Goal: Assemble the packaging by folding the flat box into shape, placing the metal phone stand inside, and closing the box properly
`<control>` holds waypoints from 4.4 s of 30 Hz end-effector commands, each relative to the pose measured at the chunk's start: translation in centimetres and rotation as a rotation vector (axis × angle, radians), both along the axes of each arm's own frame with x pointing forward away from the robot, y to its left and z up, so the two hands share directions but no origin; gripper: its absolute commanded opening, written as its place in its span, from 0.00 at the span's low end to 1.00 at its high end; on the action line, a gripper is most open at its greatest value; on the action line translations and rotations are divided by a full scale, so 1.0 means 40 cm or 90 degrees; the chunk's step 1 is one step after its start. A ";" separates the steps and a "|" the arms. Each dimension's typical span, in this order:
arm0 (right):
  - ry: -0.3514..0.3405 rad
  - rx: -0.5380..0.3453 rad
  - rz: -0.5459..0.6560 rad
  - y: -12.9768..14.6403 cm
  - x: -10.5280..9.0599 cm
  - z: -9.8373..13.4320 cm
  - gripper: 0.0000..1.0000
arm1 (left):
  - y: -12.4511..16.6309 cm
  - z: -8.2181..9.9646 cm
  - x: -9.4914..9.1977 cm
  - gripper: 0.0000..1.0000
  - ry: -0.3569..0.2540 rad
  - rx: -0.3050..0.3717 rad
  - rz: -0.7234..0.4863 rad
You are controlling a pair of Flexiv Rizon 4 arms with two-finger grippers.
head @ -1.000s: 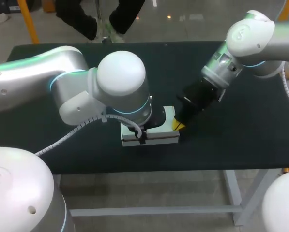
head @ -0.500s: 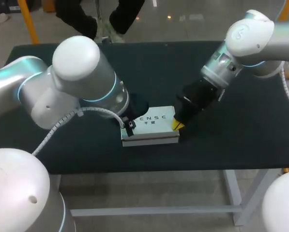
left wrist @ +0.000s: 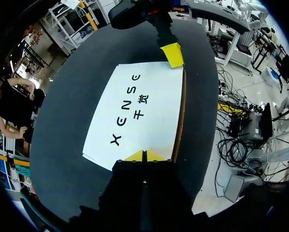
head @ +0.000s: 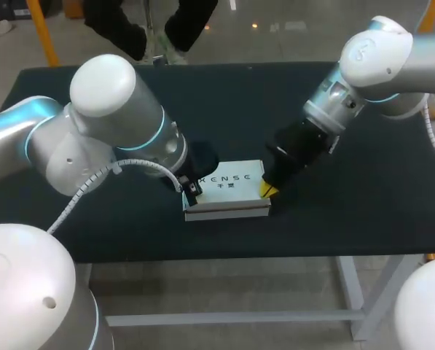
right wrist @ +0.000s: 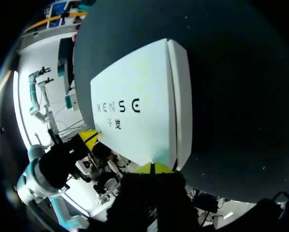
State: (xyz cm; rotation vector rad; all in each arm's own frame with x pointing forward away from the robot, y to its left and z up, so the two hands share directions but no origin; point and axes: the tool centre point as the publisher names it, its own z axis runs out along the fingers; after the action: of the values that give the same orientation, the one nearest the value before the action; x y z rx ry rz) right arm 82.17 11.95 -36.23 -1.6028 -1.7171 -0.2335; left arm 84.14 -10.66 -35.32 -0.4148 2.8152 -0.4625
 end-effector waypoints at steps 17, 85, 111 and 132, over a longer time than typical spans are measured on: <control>0.024 0.002 -0.004 -0.003 0.006 -0.045 0.00 | 0.005 -0.066 -0.010 0.00 0.022 -0.017 -0.003; -0.382 0.058 0.023 -0.189 0.031 0.194 1.00 | -0.031 0.085 -0.161 1.00 0.145 0.025 0.228; -0.610 0.023 0.112 -0.301 0.038 0.212 1.00 | -0.109 0.077 -0.185 1.00 0.187 0.007 0.486; -0.908 -0.001 0.293 -0.424 0.109 0.176 1.00 | -0.195 0.007 -0.270 1.00 0.231 -0.039 0.656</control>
State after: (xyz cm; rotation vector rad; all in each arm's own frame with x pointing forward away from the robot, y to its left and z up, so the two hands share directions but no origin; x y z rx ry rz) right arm 86.39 -4.64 -28.11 -0.9187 -3.0115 -1.2217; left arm 73.54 -17.83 -34.19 -1.9591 2.4145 -0.2451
